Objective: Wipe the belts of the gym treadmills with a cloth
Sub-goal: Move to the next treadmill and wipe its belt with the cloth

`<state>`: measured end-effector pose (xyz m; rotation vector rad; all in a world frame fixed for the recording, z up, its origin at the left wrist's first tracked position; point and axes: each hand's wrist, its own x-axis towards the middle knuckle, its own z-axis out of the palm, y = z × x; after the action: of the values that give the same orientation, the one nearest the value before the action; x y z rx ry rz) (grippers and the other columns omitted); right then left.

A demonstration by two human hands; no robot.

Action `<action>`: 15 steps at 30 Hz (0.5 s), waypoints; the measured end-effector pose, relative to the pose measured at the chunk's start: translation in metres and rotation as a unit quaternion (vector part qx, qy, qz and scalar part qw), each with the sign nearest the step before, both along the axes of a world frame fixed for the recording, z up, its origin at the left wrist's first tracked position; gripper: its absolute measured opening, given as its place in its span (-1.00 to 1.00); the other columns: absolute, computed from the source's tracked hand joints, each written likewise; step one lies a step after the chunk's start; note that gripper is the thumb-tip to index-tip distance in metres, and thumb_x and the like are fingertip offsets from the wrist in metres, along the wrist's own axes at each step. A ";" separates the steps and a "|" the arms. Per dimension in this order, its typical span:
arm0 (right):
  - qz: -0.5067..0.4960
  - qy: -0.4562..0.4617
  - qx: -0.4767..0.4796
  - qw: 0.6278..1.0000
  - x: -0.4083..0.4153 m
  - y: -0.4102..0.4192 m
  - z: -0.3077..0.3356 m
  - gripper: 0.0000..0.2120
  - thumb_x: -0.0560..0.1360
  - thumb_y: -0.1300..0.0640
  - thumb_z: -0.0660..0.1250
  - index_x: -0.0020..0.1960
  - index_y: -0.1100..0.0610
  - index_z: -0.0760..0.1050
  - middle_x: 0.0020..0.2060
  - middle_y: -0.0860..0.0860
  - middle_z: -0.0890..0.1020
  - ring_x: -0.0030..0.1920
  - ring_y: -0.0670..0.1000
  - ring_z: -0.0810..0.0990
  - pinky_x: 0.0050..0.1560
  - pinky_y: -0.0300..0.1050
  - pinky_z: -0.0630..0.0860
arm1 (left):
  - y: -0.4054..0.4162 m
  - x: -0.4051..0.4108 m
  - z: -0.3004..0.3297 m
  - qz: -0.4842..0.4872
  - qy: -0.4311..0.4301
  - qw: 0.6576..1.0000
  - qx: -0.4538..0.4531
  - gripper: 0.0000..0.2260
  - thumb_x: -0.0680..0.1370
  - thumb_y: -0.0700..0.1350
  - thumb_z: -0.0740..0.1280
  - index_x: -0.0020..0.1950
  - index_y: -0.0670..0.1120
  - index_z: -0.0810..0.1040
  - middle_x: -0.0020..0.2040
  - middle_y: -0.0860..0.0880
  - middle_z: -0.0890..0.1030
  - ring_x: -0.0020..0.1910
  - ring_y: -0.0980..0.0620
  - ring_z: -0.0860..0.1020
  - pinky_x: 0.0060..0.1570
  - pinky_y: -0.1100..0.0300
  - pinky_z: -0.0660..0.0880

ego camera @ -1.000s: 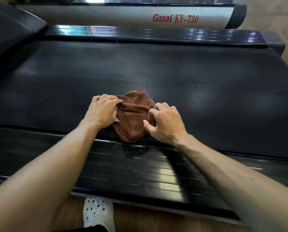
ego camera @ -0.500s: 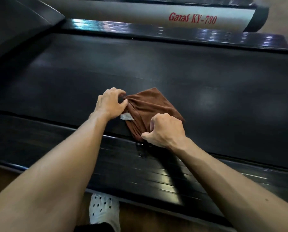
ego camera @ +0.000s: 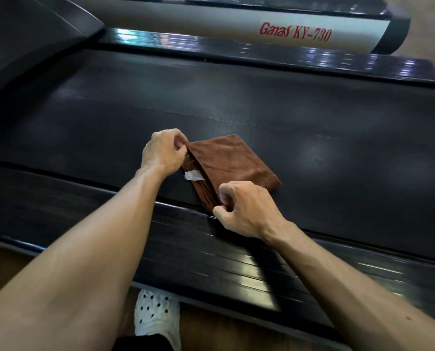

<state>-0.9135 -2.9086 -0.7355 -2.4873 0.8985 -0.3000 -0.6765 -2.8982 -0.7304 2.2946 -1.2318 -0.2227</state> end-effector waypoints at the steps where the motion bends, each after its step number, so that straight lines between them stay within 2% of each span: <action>1: 0.017 0.011 0.003 1.000 0.000 0.001 0.001 -0.75 0.41 -0.01 0.36 -0.31 0.08 0.36 -0.36 -0.07 0.51 -0.33 -0.03 0.43 -0.31 -0.13 0.29 | 0.004 0.001 -0.002 0.009 0.000 1.000 0.009 -0.91 0.54 -0.13 0.41 -0.02 0.08 0.64 -0.16 0.14 0.61 -0.10 0.02 0.62 -0.04 0.04 0.59; 5: 0.036 0.077 0.039 0.996 0.004 -0.005 0.004 -0.72 0.43 -0.12 0.36 -0.30 0.05 0.48 -0.35 -0.08 0.62 -0.28 -0.03 0.55 -0.24 -0.10 0.40 | 0.016 0.005 -0.010 0.025 -0.002 0.998 0.064 -0.94 0.56 -0.09 0.43 -0.04 0.08 0.63 -0.17 0.15 0.59 -0.05 0.00 0.63 0.03 0.02 0.59; 8: -0.029 0.000 0.003 1.000 0.012 -0.019 0.006 -0.75 0.52 -0.13 0.33 -0.20 0.01 0.58 -0.27 -0.11 0.65 -0.23 -0.03 0.59 -0.20 -0.08 0.48 | 0.016 0.006 -0.009 0.035 0.031 0.996 0.070 -0.85 0.55 -0.14 0.34 0.00 0.10 0.63 -0.10 0.12 0.64 0.00 -0.05 0.64 0.10 -0.01 0.60; 11: -0.077 -0.059 -0.050 0.994 0.024 -0.036 -0.002 -0.87 0.59 0.03 0.31 0.05 0.02 0.60 -0.05 -0.10 0.62 -0.09 -0.02 0.58 -0.08 -0.06 0.49 | 0.013 0.001 -0.009 0.047 0.031 0.997 0.059 -0.84 0.61 0.03 0.28 0.07 0.05 0.63 -0.03 0.07 0.64 0.03 -0.09 0.61 0.17 -0.01 0.54; 13: -0.091 -0.058 -0.047 0.993 0.035 -0.047 -0.013 -0.74 0.60 0.10 0.29 0.27 0.05 0.57 0.19 -0.03 0.61 0.18 0.03 0.58 0.18 -0.03 0.48 | 0.010 -0.006 -0.010 0.042 0.021 0.996 0.076 -0.65 0.59 0.28 0.27 0.05 0.04 0.64 -0.05 0.08 0.63 0.00 -0.07 0.60 0.13 -0.01 0.54; 14: -0.091 -0.045 -0.041 0.994 0.041 -0.052 -0.020 -0.64 0.60 0.12 0.28 0.38 0.06 0.52 0.33 0.01 0.56 0.36 0.06 0.50 0.38 0.00 0.41 | 0.009 -0.008 -0.012 0.045 0.015 0.995 0.088 -0.57 0.55 0.37 0.27 0.04 0.03 0.65 -0.05 0.06 0.64 -0.01 -0.07 0.61 0.07 0.00 0.56; 15: -0.086 -0.027 -0.041 0.995 0.048 -0.056 -0.025 -0.55 0.59 0.11 0.28 0.48 0.05 0.45 0.45 0.04 0.48 0.51 0.09 0.37 0.55 0.06 0.25 | 0.007 -0.009 -0.014 0.051 0.012 0.994 0.095 -0.53 0.52 0.39 0.30 0.03 0.01 0.65 -0.03 0.02 0.66 -0.01 -0.09 0.62 0.02 0.01 0.57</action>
<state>-0.8655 -2.9646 -0.7608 -2.4676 1.1008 -0.4683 -0.6859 -2.8911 -0.7441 2.5022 -1.1187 -0.3425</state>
